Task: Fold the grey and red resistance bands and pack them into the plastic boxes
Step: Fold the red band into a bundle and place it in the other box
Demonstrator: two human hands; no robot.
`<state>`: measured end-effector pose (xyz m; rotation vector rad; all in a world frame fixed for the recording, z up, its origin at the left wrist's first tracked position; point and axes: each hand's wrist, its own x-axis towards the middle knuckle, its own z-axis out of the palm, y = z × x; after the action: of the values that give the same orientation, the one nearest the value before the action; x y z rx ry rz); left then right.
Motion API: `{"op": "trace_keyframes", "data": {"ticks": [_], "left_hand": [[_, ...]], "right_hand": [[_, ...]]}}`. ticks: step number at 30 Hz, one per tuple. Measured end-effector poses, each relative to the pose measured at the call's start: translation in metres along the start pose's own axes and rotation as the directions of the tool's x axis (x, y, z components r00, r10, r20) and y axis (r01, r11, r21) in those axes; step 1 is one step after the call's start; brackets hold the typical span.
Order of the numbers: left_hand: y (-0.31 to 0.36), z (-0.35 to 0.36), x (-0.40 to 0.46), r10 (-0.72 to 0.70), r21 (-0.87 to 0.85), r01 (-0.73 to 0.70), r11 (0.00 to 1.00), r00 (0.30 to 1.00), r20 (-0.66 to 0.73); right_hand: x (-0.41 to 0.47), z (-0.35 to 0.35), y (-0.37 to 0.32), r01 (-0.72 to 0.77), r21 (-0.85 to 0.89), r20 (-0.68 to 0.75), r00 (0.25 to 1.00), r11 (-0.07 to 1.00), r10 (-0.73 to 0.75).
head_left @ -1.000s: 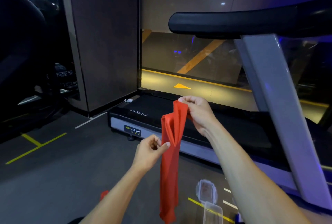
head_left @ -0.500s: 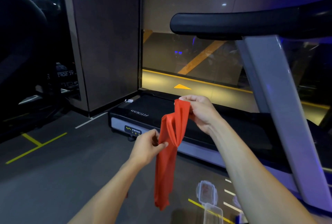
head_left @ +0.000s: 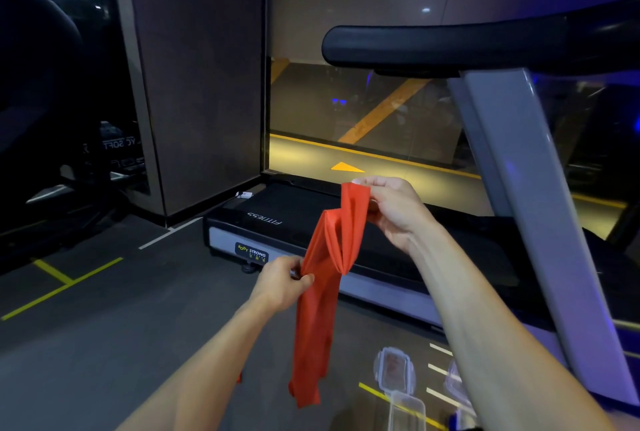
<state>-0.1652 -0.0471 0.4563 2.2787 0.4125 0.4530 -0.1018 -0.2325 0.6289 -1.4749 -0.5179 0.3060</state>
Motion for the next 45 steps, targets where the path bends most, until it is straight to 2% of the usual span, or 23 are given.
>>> {"op": "trace_keyframes", "data": {"ticks": [3,6,8,14,20,24,27,30,33,35,40,45], "left_hand": [[0.001,0.007,-0.001,-0.121,-0.235,0.131,0.963,0.991,0.056],[0.011,0.015,-0.008,-0.265,-0.587,0.308,0.749,0.951,0.161],[0.014,0.019,-0.01,-0.276,-0.689,0.309,0.656,0.947,0.161],[0.001,0.026,-0.003,-0.221,-0.646,0.208,0.734,0.973,0.062],[-0.002,0.025,0.0,-0.196,-0.64,0.154,0.753,0.981,0.006],[-0.007,0.017,0.007,-0.201,-0.653,0.109,0.75,0.977,-0.067],[-0.009,0.006,0.013,-0.198,-0.61,0.048,0.791,0.963,-0.18],[-0.006,-0.003,0.014,-0.171,-0.599,-0.004,0.801,0.957,-0.235],[0.003,-0.007,0.012,-0.116,-0.611,-0.019,0.792,0.977,-0.18],[0.009,-0.009,0.01,-0.074,-0.622,-0.04,0.782,0.985,-0.156],[0.026,-0.016,0.003,-0.042,-0.753,-0.072,0.654,0.991,-0.131],[0.046,-0.017,-0.004,0.121,-0.653,-0.22,0.725,0.974,-0.193]], "right_hand": [[-0.002,-0.001,-0.002,0.006,0.004,-0.003,1.0,1.0,-0.006],[-0.005,0.0,-0.006,0.01,0.018,-0.018,1.0,1.0,-0.009],[-0.006,0.002,-0.008,0.012,0.035,-0.028,1.0,0.999,-0.011],[-0.007,-0.001,-0.016,0.042,0.056,-0.013,0.999,0.998,-0.041],[-0.011,-0.012,-0.017,0.05,0.055,-0.028,0.998,0.997,-0.049],[-0.017,-0.024,-0.006,-0.06,0.033,0.023,0.998,0.998,0.059],[-0.029,-0.034,0.012,-0.172,-0.093,0.174,0.967,0.981,0.186],[-0.041,-0.036,0.046,-0.251,-0.211,0.211,0.932,0.945,0.295],[-0.046,-0.031,0.088,-0.291,-0.232,0.147,0.932,0.928,0.33],[-0.047,-0.023,0.107,-0.238,-0.209,0.081,0.962,0.949,0.26],[-0.038,-0.007,0.122,-0.036,-0.048,-0.117,0.993,0.998,0.03],[-0.021,0.002,0.118,0.103,-0.095,-0.312,0.941,0.99,-0.128]]}}
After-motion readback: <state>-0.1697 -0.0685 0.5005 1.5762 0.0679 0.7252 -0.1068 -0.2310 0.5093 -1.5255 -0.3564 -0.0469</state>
